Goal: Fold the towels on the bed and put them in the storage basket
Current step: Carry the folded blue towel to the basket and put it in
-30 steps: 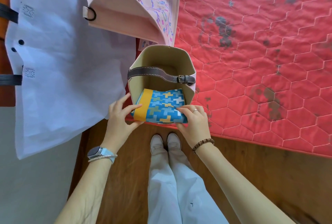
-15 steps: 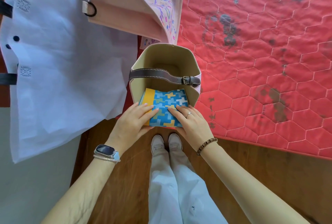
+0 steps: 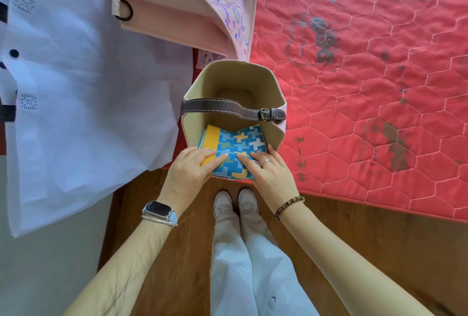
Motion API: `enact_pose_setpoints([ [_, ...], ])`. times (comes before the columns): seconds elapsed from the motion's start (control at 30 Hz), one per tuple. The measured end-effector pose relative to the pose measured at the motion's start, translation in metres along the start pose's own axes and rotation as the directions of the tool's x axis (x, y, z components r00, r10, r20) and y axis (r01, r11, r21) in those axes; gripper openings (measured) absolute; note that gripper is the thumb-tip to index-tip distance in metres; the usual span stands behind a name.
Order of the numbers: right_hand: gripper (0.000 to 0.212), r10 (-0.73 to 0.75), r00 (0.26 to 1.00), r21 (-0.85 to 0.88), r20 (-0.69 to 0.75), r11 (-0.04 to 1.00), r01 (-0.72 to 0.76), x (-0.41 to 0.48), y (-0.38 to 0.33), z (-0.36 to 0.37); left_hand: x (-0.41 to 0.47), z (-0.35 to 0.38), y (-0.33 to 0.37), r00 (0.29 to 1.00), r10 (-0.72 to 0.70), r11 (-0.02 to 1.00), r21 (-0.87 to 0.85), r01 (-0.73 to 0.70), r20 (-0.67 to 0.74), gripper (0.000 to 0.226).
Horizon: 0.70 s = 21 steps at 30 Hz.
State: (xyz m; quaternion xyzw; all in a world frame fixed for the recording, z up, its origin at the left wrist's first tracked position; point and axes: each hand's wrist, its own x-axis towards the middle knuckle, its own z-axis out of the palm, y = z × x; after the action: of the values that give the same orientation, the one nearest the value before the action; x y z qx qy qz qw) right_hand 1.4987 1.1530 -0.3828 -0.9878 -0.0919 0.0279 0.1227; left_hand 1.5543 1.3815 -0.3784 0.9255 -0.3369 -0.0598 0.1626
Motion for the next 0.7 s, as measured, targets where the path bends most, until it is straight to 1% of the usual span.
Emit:
enact_pose_setpoints([
  [0.13, 0.056, 0.038, 0.999, -0.009, -0.016, 0.999, -0.038, 0.006, -0.004, 0.004, 0.005, -0.001, 0.005, 0.998, -0.053, 0.999, 0.001, 0.053, 0.033, 0.061],
  [0.2, 0.052, 0.025, 1.000, -0.017, -0.008, 1.000, -0.025, 0.007, -0.003, 0.003, 0.007, -0.003, 0.002, 0.998, -0.030, 0.999, -0.015, 0.031, 0.047, 0.059],
  [0.27, 0.042, -0.007, 1.000, -0.013, -0.008, 1.000, 0.007, 0.004, -0.001, 0.001, 0.006, -0.005, -0.002, 0.997, 0.007, 1.000, -0.020, -0.005, 0.075, 0.058],
  [0.3, 0.042, -0.016, 1.000, -0.016, -0.006, 1.000, 0.016, 0.002, 0.000, -0.001, 0.006, -0.007, -0.003, 0.995, 0.018, 1.000, -0.018, -0.016, 0.093, 0.059],
  [0.37, 0.050, -0.024, 1.000, -0.035, -0.004, 0.999, 0.024, -0.001, 0.000, -0.002, 0.004, -0.006, -0.005, 0.993, 0.028, 1.000, -0.016, -0.027, 0.114, 0.059],
  [0.4, 0.050, -0.035, 0.999, -0.049, -0.017, 0.998, 0.034, -0.001, 0.000, -0.001, 0.003, -0.004, -0.005, 0.993, 0.027, 1.000, -0.012, -0.026, 0.116, 0.056],
  [0.47, 0.043, -0.049, 0.998, -0.081, -0.032, 0.996, 0.046, 0.001, 0.000, 0.003, 0.004, 0.000, -0.004, 0.994, 0.011, 1.000, 0.009, -0.012, 0.109, 0.051],
  [0.53, 0.036, -0.040, 0.999, -0.100, -0.021, 0.994, 0.037, 0.005, -0.001, 0.008, 0.006, 0.003, -0.003, 0.995, -0.013, 0.999, 0.037, 0.009, 0.099, 0.050],
  [0.7, 0.036, 0.003, 0.999, -0.130, 0.049, 0.992, 0.003, 0.011, -0.003, 0.007, 0.011, 0.008, -0.004, 0.986, -0.050, 0.997, 0.058, 0.041, 0.162, 0.047],
])
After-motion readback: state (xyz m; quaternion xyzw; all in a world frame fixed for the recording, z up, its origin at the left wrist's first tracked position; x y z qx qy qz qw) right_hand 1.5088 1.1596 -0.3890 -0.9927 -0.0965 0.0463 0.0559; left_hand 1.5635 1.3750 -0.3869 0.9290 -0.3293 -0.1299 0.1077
